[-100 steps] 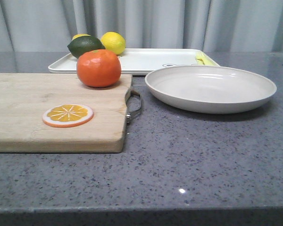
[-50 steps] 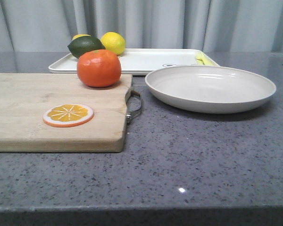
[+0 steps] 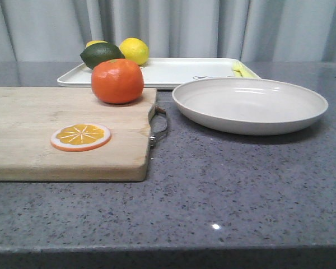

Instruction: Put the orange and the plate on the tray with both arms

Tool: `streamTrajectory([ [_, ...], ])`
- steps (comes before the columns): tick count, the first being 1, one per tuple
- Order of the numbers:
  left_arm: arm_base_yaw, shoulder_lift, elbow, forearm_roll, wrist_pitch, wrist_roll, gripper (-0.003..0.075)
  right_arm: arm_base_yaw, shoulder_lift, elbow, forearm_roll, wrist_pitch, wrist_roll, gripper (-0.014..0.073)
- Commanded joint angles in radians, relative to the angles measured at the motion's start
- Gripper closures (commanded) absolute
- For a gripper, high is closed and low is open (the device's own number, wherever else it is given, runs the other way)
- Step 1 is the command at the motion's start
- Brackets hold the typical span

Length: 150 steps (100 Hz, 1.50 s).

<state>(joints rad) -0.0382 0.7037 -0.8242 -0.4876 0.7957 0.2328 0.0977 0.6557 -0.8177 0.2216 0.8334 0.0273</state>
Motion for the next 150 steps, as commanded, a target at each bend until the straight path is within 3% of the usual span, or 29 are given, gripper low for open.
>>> streamTrajectory([
  [1,0.001,0.009,-0.034,-0.069,-0.067,0.068,0.0733,-0.007,0.007,-0.033,0.011,-0.057,-0.002,0.0660],
  [9,0.001,0.009,-0.034,-0.120,-0.065,0.137,0.0680,-0.007,0.007,-0.033,0.010,-0.050,-0.027,0.0652],
  [20,0.001,0.009,-0.034,-0.155,-0.065,0.195,0.0490,-0.007,0.007,-0.033,0.010,-0.037,-0.083,0.0537],
  [33,0.001,0.009,-0.034,-0.155,-0.065,0.195,0.0178,-0.007,0.007,-0.033,0.010,-0.037,-0.089,0.0228],
  [43,0.001,0.009,-0.034,-0.157,-0.072,0.195,0.0068,-0.007,0.007,-0.033,0.010,-0.039,-0.089,0.0018],
  [53,0.001,0.009,-0.034,-0.157,-0.072,0.196,0.0073,-0.007,0.007,-0.033,0.010,-0.038,-0.089,-0.0062],
  [67,0.001,0.014,-0.034,-0.174,-0.072,0.261,0.0081,-0.007,0.007,-0.033,0.011,-0.038,-0.089,-0.0060],
  [90,-0.019,0.108,-0.034,-0.349,-0.069,0.492,0.0081,-0.007,0.007,-0.033,0.011,-0.039,-0.089,-0.0060],
  [105,-0.124,0.215,-0.034,-0.386,-0.114,0.602,0.0081,-0.007,0.007,-0.033,0.011,-0.039,-0.089,-0.0060],
  [128,-0.362,0.395,-0.038,-0.362,-0.382,0.614,0.0081,-0.007,0.007,-0.033,0.011,-0.039,-0.089,-0.0060],
  [150,-0.416,0.566,-0.136,-0.365,-0.468,0.610,0.0081,-0.007,0.007,-0.033,0.011,-0.030,-0.089,-0.0060],
])
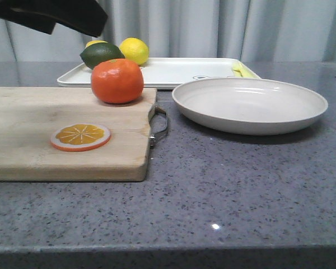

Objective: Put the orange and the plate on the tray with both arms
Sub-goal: 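Lower the left gripper onto the orange on the cutting board and close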

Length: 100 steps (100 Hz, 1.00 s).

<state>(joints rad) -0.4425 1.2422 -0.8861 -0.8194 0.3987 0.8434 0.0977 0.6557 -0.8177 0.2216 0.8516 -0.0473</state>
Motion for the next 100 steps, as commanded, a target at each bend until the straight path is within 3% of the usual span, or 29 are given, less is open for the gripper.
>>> streamTrajectory([
  [1,-0.011,0.037,-0.079,-0.033,-0.071,0.000,0.0081,-0.007,0.007,-0.033,0.011,-0.048,-0.014,-0.0060],
  [36,-0.011,0.230,-0.268,-0.029,-0.063,0.000,0.0081,-0.007,0.007,-0.033,0.011,-0.037,-0.014,-0.0060],
  [100,-0.011,0.371,-0.286,0.012,-0.062,-0.008,0.0083,-0.007,0.007,-0.033,0.011,-0.033,-0.014,-0.0060],
])
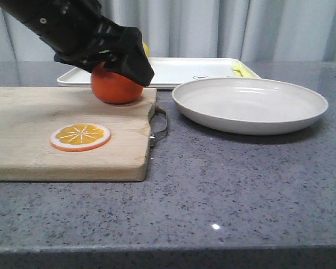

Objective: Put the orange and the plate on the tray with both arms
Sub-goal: 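Lower the left gripper onto the orange on the cutting board and close, then lift the orange with the left gripper and carry it over the white plate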

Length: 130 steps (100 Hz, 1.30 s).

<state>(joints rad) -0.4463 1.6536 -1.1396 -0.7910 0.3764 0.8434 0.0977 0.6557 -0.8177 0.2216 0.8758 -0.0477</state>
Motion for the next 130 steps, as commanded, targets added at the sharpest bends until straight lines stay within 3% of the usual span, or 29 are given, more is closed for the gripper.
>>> streamTrajectory([
  [1,-0.008,-0.040,-0.032,-0.016,-0.042,-0.008,0.0083,-0.007,0.007,-0.033,0.011,-0.057,-0.014,-0.0060],
  [14,-0.008,-0.040,-0.032,0.009,-0.042,-0.008,0.0141,-0.007,0.007,-0.033,0.011,-0.057,-0.014,-0.0060],
  [38,-0.008,-0.040,-0.032,0.029,-0.038,-0.008,0.0459,-0.007,0.007,-0.033,0.011,-0.057,-0.014,-0.0060],
  [47,-0.008,-0.040,-0.032,0.030,-0.025,-0.008,0.0537,-0.007,0.007,-0.033,0.011,-0.057,-0.014,-0.0060],
  [91,-0.026,-0.076,-0.158,-0.006,0.098,-0.035,0.0546,-0.007,0.007,-0.033,0.010,-0.058,-0.014,-0.0060],
  [130,-0.183,-0.010,-0.205,-0.015,-0.050,-0.035,0.0545,-0.007,0.007,-0.033,0.010,-0.060,-0.014,-0.0060],
])
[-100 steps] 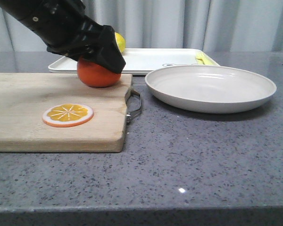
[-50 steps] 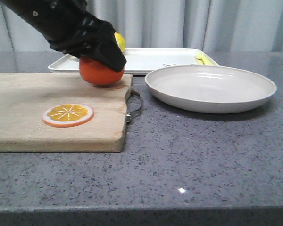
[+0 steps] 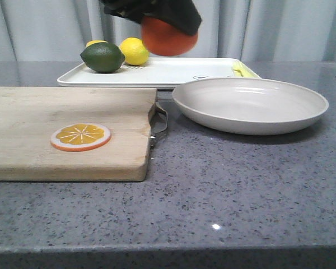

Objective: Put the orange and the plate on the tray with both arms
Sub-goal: 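Lift the orange with the left gripper and carry it over the white plate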

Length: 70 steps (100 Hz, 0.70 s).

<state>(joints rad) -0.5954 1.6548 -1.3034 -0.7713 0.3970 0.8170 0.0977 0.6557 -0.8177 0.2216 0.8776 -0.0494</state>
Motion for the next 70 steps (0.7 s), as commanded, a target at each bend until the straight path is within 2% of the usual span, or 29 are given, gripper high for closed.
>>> streamTrajectory([
  [1,-0.040,-0.008,-0.045,-0.034,-0.076,-0.009,0.0545,-0.007,0.007,-0.033,0.010,-0.062,-0.013,-0.0060],
  [29,-0.128,0.119,-0.164,-0.036,-0.110,-0.009,0.0545,-0.007,0.007,-0.033,0.010,-0.062,-0.013,-0.0060],
  [70,-0.133,0.219,-0.212,-0.064,-0.082,-0.009,0.0544,-0.007,0.007,-0.033,-0.009,-0.061,-0.014,-0.0060],
])
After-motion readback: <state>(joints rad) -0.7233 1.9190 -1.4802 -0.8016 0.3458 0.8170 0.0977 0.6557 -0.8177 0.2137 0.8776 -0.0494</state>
